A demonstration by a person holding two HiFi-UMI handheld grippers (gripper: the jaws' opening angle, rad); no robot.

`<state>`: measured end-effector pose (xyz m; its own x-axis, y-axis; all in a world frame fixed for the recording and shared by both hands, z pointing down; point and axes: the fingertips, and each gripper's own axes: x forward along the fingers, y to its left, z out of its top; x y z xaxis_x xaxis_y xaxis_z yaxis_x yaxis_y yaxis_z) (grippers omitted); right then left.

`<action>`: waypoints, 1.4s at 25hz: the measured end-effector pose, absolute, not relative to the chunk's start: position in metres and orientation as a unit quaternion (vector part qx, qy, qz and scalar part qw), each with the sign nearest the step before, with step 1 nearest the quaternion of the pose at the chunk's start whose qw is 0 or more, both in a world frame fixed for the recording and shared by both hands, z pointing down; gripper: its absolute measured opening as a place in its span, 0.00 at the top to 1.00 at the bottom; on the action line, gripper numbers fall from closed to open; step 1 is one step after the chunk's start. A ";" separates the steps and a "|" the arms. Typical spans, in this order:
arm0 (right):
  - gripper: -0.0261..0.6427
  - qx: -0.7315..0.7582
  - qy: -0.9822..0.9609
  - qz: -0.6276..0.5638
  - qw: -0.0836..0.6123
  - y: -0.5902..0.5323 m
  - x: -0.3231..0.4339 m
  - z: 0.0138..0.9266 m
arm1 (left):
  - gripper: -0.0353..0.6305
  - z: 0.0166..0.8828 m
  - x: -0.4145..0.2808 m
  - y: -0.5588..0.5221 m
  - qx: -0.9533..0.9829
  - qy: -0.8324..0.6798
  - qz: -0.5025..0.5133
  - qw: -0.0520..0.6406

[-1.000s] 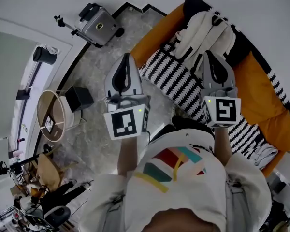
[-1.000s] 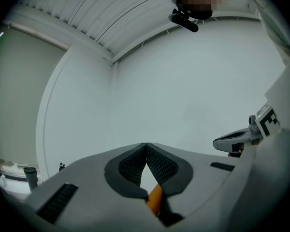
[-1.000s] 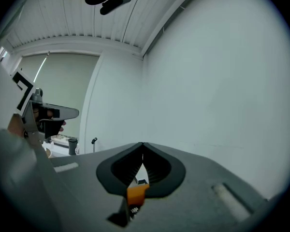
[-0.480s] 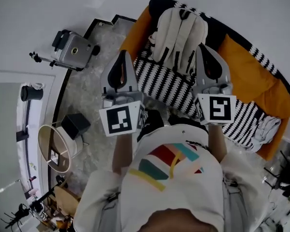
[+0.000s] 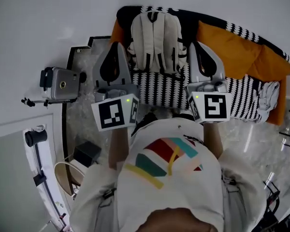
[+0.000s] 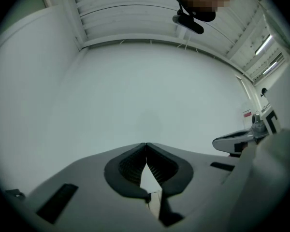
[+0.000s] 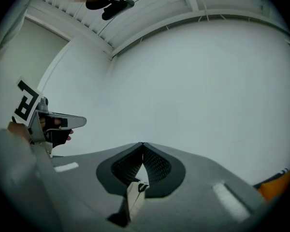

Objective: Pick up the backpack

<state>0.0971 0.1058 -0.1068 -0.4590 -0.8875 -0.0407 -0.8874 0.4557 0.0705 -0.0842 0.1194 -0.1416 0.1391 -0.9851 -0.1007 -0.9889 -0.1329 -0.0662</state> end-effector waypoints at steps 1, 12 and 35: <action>0.95 0.528 -0.848 -0.041 0.002 0.105 0.101 -0.107 | 0.93 -0.143 -0.081 0.115 -0.758 0.650 0.017 0.059; 0.95 0.603 -0.797 -0.044 0.002 0.107 0.137 -0.113 | 0.93 -0.140 -0.058 0.087 -0.800 0.597 0.017 0.048; 0.95 0.610 -0.791 -0.040 0.017 0.086 0.124 -0.103 | 0.92 -0.129 -0.067 0.059 -0.810 0.584 0.014 0.053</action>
